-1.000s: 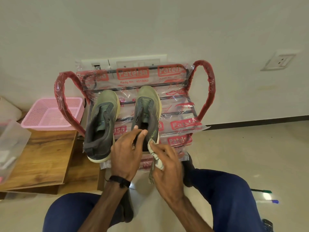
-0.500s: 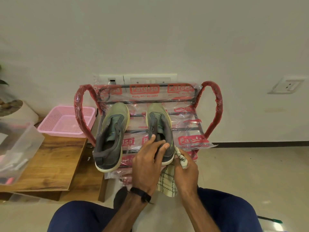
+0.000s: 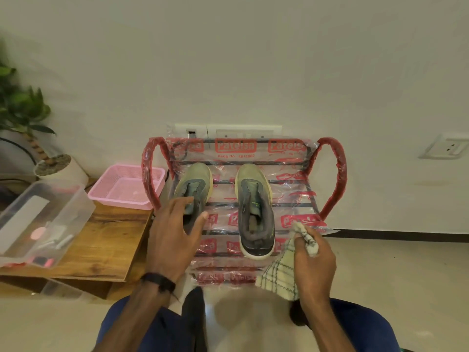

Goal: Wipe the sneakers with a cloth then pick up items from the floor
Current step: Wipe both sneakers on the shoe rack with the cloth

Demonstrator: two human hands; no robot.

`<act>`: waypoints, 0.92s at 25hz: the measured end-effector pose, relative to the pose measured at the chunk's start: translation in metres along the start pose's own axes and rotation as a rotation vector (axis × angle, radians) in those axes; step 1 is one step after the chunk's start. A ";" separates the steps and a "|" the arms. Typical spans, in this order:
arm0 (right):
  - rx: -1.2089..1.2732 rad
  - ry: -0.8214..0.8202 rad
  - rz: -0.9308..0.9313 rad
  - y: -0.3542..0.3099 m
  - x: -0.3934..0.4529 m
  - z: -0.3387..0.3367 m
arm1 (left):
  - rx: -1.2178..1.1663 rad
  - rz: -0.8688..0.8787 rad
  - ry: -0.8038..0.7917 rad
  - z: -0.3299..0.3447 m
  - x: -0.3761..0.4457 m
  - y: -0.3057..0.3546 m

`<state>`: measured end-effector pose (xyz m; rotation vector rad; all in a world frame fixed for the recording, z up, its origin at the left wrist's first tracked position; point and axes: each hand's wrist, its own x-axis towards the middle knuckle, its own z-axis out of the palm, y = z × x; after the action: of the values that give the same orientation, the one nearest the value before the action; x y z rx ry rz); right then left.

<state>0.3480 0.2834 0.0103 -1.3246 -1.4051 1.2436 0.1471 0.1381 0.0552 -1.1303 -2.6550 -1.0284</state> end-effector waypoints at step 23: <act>-0.825 -0.471 -0.160 -0.071 0.086 0.071 | 0.149 -0.123 -0.153 0.040 0.050 0.024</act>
<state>0.2559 0.3631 0.0626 -1.4291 -2.4839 0.9165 0.1340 0.2050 0.0526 -1.0679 -2.8961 -0.7733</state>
